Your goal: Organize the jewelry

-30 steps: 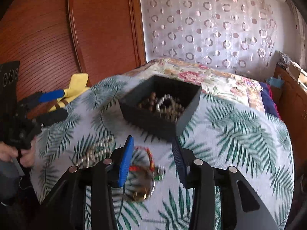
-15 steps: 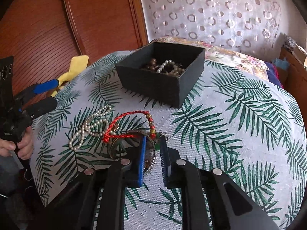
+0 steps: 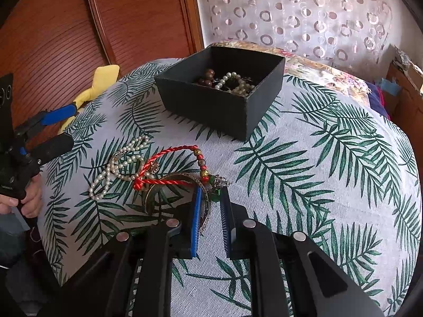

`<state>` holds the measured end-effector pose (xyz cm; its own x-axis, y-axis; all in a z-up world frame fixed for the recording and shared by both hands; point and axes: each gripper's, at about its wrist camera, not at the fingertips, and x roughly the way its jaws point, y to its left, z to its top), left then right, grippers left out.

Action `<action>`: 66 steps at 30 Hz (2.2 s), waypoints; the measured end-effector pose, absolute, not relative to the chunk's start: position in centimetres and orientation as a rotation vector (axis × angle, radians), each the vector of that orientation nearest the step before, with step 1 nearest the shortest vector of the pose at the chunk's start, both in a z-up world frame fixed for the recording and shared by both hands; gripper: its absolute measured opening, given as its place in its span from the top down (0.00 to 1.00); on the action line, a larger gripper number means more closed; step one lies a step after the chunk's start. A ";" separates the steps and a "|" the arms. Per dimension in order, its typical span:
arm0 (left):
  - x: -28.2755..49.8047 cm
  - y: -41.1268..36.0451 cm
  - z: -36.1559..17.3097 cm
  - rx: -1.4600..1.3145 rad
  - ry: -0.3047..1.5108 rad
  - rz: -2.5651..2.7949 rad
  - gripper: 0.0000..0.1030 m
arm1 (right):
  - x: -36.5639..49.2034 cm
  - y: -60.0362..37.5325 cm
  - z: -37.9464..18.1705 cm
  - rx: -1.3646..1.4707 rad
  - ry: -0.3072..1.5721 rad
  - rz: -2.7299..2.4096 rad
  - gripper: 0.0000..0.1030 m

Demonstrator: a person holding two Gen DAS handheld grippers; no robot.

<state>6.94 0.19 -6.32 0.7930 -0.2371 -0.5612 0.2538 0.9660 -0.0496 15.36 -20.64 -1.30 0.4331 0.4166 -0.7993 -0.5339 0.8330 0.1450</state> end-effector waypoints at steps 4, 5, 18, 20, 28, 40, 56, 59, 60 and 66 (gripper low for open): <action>6.9 0.2 -6.4 0.027 0.601 -0.263 0.07 | 15.3 -20.8 -1.4 -0.136 0.967 0.590 0.84; 6.9 0.2 -6.5 0.026 0.602 -0.262 0.07 | 15.4 -20.8 -1.4 -0.132 0.971 0.590 0.84; 7.0 0.1 -6.4 0.026 0.603 -0.261 0.07 | 14.4 -21.1 -1.4 -0.140 0.988 0.578 0.88; 6.9 0.1 -6.5 0.025 0.603 -0.260 0.07 | 13.6 -21.3 -0.9 -0.148 0.955 0.555 0.88; 6.9 0.2 -6.6 0.025 0.610 -0.260 0.07 | 12.3 -21.8 0.7 -0.220 0.783 0.439 0.88; 6.9 0.0 -6.7 0.028 0.614 -0.266 0.07 | 13.9 -21.0 1.7 -0.272 0.699 0.382 0.88; 7.2 -1.5 -7.0 0.039 0.633 -0.294 0.07 | 12.1 -24.0 -0.5 -0.174 0.837 0.403 0.88; 7.4 -2.1 -7.1 0.045 0.642 -0.311 0.07 | 12.0 -24.4 -0.3 -0.174 0.827 0.395 0.88; 7.6 -2.5 -7.1 0.047 0.647 -0.321 0.07 | 12.0 -24.5 -0.2 -0.172 0.827 0.393 0.88; 8.9 -5.1 -6.8 0.064 0.674 -0.404 0.10 | 11.7 -25.9 0.4 -0.147 0.813 0.388 0.88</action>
<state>8.93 -5.13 -6.77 0.7068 -0.3429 -0.6187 0.3841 0.9205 -0.0714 11.70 -25.93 0.44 0.6214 0.2803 -0.7316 -0.3920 0.9198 0.0194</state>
